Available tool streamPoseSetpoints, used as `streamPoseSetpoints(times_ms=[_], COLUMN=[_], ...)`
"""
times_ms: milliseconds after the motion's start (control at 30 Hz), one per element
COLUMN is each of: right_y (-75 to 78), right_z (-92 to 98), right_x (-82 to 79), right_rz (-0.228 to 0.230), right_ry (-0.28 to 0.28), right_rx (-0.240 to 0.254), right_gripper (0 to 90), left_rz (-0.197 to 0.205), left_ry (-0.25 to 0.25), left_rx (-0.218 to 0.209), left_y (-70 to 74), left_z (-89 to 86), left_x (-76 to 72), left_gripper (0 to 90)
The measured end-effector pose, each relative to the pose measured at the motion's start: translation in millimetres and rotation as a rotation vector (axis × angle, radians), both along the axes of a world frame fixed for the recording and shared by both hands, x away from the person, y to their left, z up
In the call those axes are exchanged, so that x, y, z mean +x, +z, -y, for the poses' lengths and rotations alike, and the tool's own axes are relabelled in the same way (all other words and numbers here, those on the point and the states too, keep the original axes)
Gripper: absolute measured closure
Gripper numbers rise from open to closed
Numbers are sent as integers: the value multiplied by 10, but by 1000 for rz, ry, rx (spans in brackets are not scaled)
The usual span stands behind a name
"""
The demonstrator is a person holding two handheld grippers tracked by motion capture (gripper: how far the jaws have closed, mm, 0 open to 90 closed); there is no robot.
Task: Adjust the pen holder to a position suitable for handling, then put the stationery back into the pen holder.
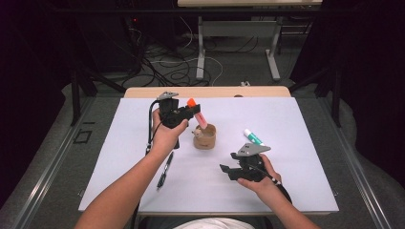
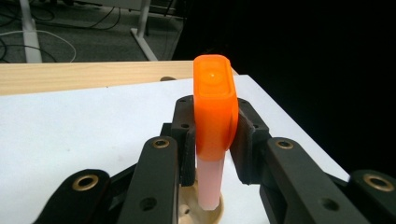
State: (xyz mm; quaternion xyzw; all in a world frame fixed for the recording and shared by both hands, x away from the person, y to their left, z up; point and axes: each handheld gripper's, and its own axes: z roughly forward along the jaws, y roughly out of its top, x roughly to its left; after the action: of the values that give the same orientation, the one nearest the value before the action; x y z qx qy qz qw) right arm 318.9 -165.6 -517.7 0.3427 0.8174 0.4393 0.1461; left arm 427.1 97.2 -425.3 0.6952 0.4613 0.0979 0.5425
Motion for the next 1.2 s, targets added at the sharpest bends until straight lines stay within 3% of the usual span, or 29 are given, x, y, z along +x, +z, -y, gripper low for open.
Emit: streamPoseSetpoints(times_ms=[200,433,967,1033,1200], right_y=[-11,-31,-32,-51,-43], right_z=[7,35,57,50,49], right_x=[9,50,65,70,64], right_rz=[-4,-48,-63,-50,-73], right_ry=[-33,-70,-68,-70,-66], right_rx=[-11,-29,-40,-22,-37], right_gripper=[283,179,174,174,174], left_rz=[15,27,33,36,41], left_ry=[6,10,-1,-13,-51], left_rx=[31,56,149,156,227], left_y=[-30,-84,-274,-299,-351], left_z=[-15,-26,0,10,62], left_x=[45,83,139,138,124], left_gripper=[743,742,743,742,741])
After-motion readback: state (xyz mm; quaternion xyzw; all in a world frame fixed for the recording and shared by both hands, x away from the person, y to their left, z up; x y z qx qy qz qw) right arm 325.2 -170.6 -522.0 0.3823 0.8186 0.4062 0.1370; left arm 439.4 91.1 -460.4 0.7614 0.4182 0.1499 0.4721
